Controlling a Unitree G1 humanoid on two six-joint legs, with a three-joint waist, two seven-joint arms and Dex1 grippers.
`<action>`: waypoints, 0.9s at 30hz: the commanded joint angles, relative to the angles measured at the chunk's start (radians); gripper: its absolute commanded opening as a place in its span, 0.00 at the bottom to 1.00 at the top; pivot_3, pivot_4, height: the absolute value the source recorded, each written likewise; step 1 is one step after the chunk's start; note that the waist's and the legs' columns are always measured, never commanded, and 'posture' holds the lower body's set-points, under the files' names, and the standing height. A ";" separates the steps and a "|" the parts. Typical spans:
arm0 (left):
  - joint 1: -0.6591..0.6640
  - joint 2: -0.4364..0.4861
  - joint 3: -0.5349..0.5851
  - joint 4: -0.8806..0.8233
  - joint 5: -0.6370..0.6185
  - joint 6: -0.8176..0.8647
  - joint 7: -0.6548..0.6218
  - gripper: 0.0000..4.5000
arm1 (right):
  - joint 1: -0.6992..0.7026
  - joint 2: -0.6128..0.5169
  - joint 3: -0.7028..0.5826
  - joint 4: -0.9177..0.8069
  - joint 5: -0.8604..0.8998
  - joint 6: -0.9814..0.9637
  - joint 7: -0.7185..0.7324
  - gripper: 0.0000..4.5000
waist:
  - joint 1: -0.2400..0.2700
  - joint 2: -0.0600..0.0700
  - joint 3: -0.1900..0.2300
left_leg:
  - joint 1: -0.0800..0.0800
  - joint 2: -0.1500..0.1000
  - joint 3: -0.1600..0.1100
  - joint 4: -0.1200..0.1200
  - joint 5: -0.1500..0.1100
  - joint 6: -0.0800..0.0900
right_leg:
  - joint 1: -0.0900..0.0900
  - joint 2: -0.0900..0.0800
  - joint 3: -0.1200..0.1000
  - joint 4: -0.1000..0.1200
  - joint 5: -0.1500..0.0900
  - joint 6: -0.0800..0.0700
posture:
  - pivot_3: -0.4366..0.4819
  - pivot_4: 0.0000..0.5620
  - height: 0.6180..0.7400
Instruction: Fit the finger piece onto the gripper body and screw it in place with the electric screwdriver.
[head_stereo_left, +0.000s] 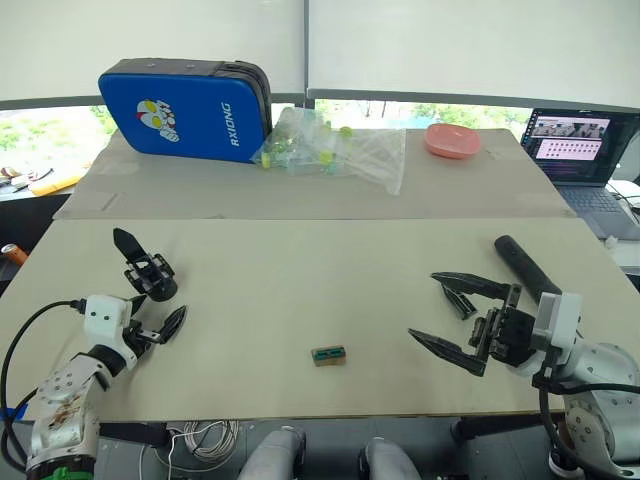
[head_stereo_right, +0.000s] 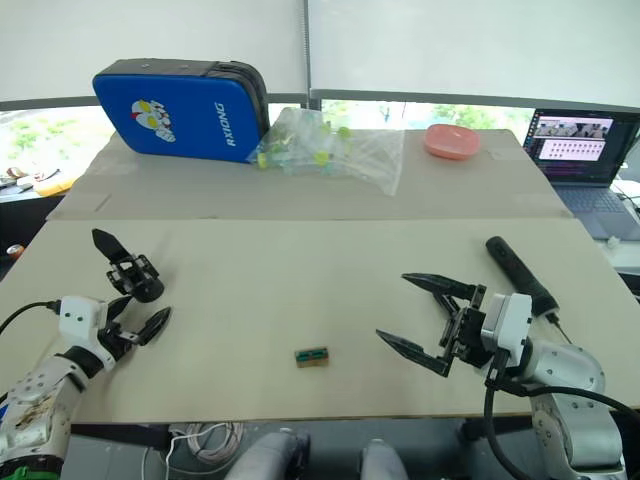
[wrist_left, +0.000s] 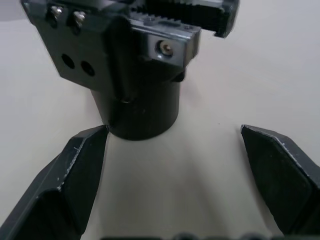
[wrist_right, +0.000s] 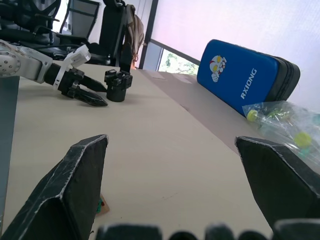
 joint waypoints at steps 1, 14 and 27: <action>-0.047 -0.017 -0.013 0.062 0.022 -0.034 0.033 0.99 | -0.014 -0.011 -0.016 -0.010 -0.002 -0.027 -0.011 1.00 | 0.006 0.000 0.000 | 0.000 0.000 0.000 0.000 0.000 0.000 | 0.000 0.000 0.000 0.000 0.000 0.000 | 0.48 0.27 1.00; -0.214 -0.035 -0.059 0.283 0.033 -0.146 -0.027 0.99 | -0.011 -0.014 -0.022 -0.001 -0.025 -0.040 -0.014 1.00 | 0.023 0.005 -0.003 | 0.001 -0.001 0.000 0.000 0.000 0.000 | 0.001 0.000 -0.001 0.001 0.001 0.000 | 0.48 0.27 1.00; -0.287 -0.033 -0.078 0.417 0.034 -0.181 -0.059 0.54 | 0.030 -0.018 -0.029 -0.035 -0.039 -0.044 -0.050 1.00 | 0.031 0.008 -0.005 | 0.002 -0.001 0.000 0.000 0.000 0.000 | 0.001 0.000 -0.002 0.001 0.001 0.001 | 0.48 0.27 1.00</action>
